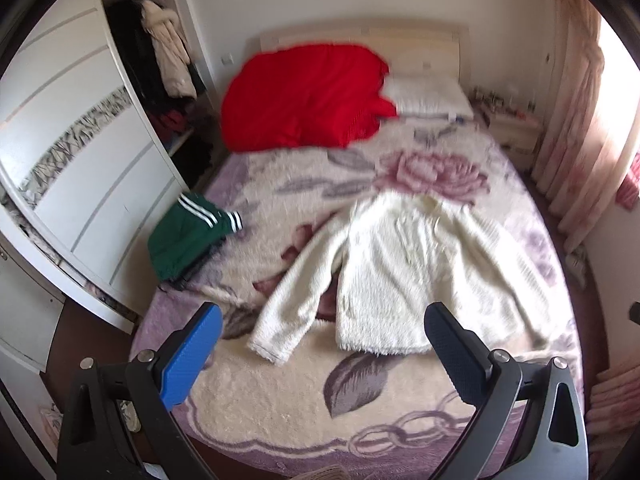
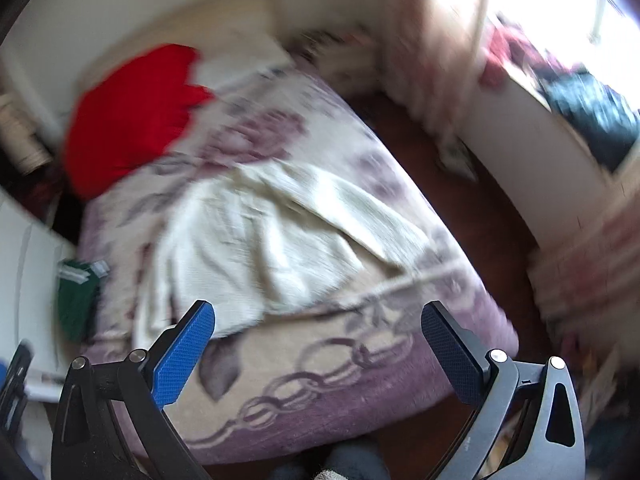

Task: Fold large clothes
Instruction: 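Grasp the white cardigan's sleeve with the right tool and lift it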

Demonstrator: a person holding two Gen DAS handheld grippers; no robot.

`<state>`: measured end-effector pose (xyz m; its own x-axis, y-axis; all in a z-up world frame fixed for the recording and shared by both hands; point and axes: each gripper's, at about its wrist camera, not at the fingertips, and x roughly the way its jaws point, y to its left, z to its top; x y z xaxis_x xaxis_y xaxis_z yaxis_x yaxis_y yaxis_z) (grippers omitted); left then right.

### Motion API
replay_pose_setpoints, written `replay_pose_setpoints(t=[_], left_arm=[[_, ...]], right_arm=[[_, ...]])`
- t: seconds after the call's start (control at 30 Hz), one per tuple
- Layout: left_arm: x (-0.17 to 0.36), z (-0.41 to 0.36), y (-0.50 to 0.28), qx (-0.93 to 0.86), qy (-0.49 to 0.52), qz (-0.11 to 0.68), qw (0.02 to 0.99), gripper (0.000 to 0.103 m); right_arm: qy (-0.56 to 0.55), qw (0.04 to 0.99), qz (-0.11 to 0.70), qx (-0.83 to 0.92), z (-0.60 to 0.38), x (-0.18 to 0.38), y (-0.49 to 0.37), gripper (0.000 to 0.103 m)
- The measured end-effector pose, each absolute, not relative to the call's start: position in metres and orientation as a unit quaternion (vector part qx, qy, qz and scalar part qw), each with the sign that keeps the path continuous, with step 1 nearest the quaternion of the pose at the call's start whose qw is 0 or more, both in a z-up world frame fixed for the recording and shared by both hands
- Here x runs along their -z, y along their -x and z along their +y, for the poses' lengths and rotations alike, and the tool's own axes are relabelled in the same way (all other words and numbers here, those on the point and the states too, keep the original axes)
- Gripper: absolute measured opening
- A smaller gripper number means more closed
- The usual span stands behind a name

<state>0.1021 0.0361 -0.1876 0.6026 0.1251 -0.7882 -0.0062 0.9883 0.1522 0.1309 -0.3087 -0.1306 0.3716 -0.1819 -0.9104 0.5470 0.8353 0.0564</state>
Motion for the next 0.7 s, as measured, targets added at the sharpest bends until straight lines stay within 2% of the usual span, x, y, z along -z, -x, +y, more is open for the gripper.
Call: replay_pose_setpoints(t=[0.2,0.53,0.67,0.7], left_arm=[[0.294,0.02,-0.149,-0.068,-0.066,0.509,0.856,0.103],[0.444,-0.036,-0.216,-0.135,-0.054,0.573,0.806,0.103],[0.49,-0.063,-0.235,-0.137,-0.063,0.59,0.793,0.103],[0.497,-0.07,-0.238,-0.135,-0.067,0.594,0.79,0.103]], right_arm=[[-0.262,0.729,0.559,0.296,-0.421,0.29,-0.138,0.103],[-0.391,0.633,0.572,0.345,-0.608,0.544,-0.168,0.103],[-0.451,0.611,0.559,0.334,-0.653,0.616,-0.187,0.103],[-0.462,0.61,0.555,0.326,-0.658,0.629,-0.192,0.099]])
